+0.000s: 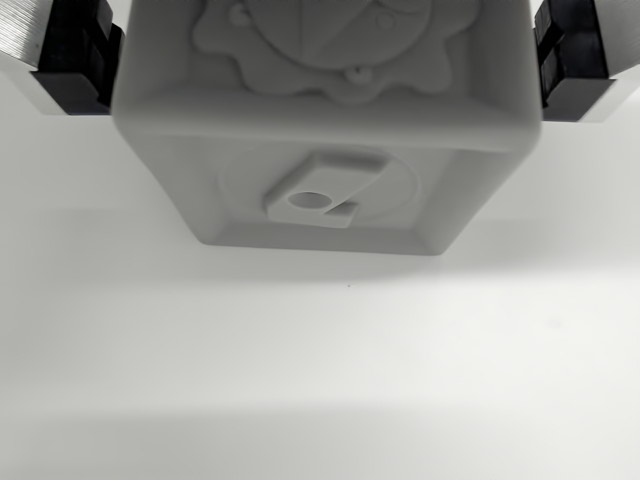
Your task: Destack cube
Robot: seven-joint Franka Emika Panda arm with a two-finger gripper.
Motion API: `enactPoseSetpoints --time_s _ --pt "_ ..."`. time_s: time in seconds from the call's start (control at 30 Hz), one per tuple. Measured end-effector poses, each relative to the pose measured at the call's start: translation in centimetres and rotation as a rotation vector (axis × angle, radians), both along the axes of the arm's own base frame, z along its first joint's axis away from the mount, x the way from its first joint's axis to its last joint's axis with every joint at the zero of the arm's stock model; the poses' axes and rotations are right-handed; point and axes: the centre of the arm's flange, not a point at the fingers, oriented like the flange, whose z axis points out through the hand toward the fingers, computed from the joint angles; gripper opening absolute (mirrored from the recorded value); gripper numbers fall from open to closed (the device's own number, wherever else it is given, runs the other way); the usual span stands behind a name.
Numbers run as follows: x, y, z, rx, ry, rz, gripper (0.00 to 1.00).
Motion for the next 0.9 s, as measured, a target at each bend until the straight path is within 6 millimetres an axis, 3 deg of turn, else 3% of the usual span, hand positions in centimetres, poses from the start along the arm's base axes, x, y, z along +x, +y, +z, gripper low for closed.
enactPoseSetpoints --time_s 0.57,0.9 --pt "0.0 0.0 0.1 0.000 -0.001 0.000 1.00" --pt "0.1 0.0 1.7 0.002 -0.003 -0.001 1.00"
